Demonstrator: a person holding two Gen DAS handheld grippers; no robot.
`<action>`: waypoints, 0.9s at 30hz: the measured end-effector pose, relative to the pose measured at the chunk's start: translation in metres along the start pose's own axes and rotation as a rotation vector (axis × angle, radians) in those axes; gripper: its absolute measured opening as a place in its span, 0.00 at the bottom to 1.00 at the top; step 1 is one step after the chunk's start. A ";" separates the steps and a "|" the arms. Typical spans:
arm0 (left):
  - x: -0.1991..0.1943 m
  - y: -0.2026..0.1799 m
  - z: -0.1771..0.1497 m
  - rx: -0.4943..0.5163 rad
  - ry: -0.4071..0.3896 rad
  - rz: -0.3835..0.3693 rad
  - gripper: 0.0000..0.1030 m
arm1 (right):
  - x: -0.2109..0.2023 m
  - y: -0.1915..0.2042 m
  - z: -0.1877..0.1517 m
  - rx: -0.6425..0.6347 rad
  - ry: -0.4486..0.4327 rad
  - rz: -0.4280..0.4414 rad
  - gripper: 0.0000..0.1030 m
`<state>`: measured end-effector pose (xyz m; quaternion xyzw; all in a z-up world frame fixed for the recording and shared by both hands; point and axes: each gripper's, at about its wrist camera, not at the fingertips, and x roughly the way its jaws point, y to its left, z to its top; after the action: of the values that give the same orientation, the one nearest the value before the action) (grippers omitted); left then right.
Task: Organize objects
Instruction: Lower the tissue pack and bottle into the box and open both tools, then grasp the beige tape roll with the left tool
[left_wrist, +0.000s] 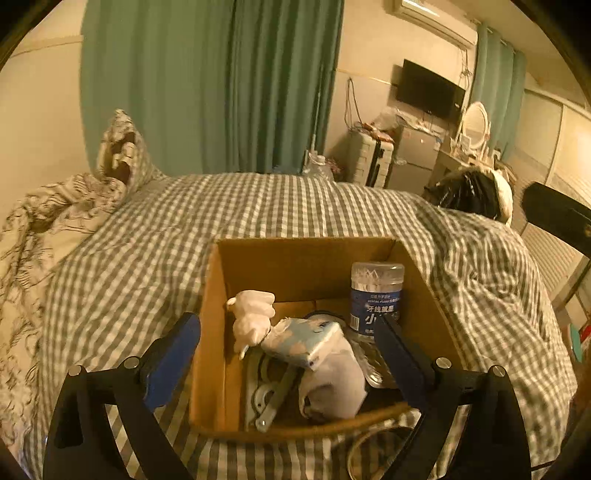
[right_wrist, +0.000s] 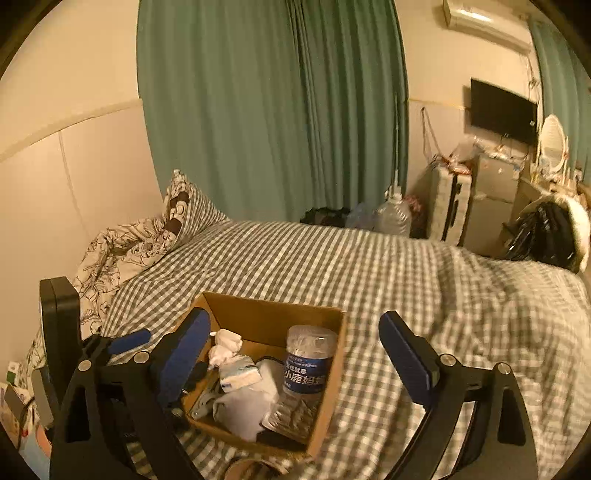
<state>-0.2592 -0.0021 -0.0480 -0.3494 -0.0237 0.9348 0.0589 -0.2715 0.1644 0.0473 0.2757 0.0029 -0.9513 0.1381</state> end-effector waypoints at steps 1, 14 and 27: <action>-0.006 -0.001 0.000 -0.001 -0.006 0.003 0.97 | -0.010 0.000 0.001 -0.010 -0.009 -0.014 0.92; -0.059 -0.037 -0.044 0.035 -0.008 -0.004 1.00 | -0.091 -0.007 -0.045 -0.068 0.008 -0.146 0.96; -0.014 -0.051 -0.144 0.035 0.098 -0.015 1.00 | -0.035 -0.033 -0.161 0.012 0.248 -0.296 0.96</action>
<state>-0.1492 0.0471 -0.1431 -0.3937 -0.0069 0.9163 0.0734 -0.1672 0.2182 -0.0729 0.3880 0.0547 -0.9200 -0.0063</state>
